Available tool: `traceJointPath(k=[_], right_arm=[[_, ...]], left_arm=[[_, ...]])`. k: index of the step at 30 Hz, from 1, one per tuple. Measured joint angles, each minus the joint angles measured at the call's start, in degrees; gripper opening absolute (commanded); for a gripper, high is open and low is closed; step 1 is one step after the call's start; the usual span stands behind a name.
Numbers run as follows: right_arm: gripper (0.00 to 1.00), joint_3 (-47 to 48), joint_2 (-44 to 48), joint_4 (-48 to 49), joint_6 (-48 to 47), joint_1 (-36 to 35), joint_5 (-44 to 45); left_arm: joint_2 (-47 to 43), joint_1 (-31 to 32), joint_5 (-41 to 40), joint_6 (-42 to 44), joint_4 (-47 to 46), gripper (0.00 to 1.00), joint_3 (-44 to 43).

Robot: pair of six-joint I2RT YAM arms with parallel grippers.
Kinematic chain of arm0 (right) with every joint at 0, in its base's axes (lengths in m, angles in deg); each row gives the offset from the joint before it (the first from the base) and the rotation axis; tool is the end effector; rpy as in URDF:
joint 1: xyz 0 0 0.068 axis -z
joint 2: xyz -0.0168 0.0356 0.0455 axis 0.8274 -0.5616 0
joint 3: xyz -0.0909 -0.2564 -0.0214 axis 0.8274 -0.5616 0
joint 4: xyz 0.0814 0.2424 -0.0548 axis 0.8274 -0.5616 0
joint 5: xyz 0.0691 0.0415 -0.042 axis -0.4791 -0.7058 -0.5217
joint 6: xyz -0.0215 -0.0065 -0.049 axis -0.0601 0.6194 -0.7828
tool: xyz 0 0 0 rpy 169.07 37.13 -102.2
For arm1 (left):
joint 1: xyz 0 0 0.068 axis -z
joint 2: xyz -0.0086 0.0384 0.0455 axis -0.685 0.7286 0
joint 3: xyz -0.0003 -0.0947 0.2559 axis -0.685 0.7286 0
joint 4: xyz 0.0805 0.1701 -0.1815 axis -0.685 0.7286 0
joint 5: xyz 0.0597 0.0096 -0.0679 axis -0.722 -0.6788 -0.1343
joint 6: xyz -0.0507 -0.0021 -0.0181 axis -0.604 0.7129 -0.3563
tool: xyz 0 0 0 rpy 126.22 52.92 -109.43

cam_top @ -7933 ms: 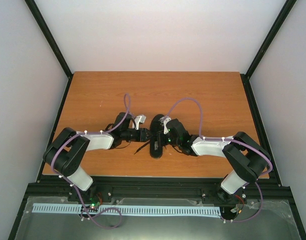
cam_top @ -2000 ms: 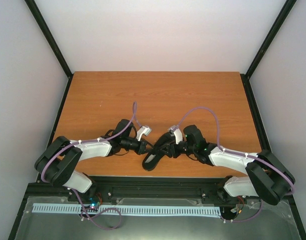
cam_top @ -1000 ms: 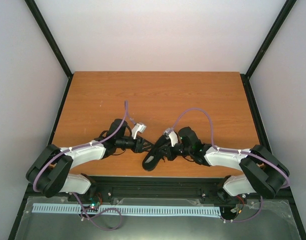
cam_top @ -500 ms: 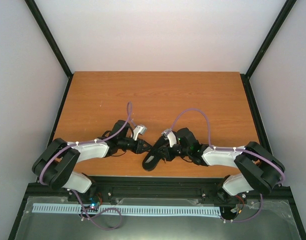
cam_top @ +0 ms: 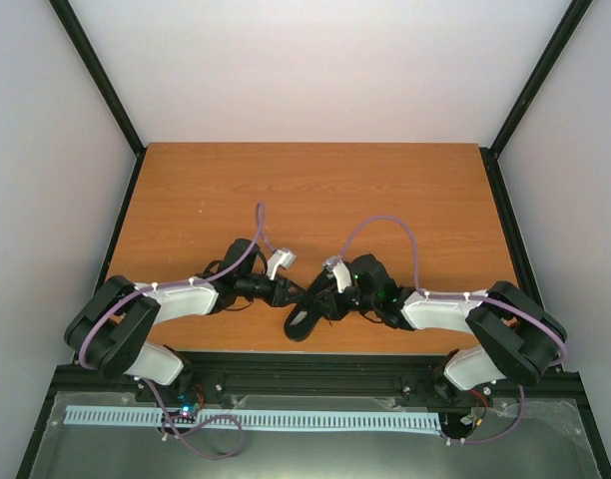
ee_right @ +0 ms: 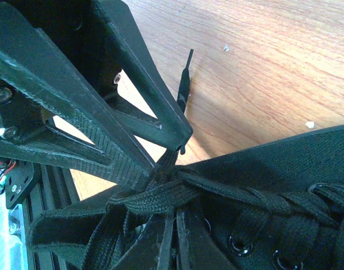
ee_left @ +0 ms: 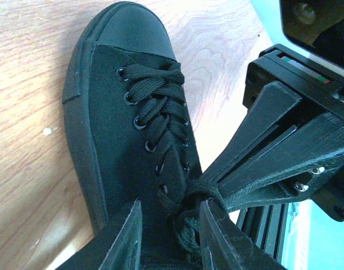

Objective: Tie the shoes

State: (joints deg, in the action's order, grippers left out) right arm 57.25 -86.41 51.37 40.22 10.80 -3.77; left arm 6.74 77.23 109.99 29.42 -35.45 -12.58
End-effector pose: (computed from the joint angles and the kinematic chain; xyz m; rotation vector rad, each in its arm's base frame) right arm 0.1692 0.1924 0.1444 -0.7682 2.2483 1.1298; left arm 0.1977 -0.1616 0.1464 0.6756 2.3236 -1.2942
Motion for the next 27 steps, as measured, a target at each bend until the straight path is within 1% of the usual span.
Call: traceJointPath(k=[2, 6, 14, 23, 27], right_arm=[[0.03, 0.13, -0.15, -0.04, 0.13, 0.0, -0.02], [0.03, 0.31, -0.15, -0.02, 0.26, 0.0, 0.02], [0.03, 0.31, -0.15, 0.0, 0.7, 0.0, 0.31], [0.03, 0.31, -0.15, 0.02, 0.83, -0.02, 0.61], [0.03, 0.31, -0.15, 0.02, 0.83, -0.02, 0.66]], left_arm=[[-0.04, 0.17, 0.2, 0.0, -0.37, 0.31, 0.0], [-0.04, 0.7, 0.83, 0.0, -0.9, 0.24, 0.0], [0.35, 1.38, 0.92, -0.02, -1.22, 0.19, 0.0], [0.07, 1.42, -0.96, -0.11, -1.2, 0.19, 0.02], [0.07, 1.42, -0.68, -0.09, -1.22, 0.22, 0.02]])
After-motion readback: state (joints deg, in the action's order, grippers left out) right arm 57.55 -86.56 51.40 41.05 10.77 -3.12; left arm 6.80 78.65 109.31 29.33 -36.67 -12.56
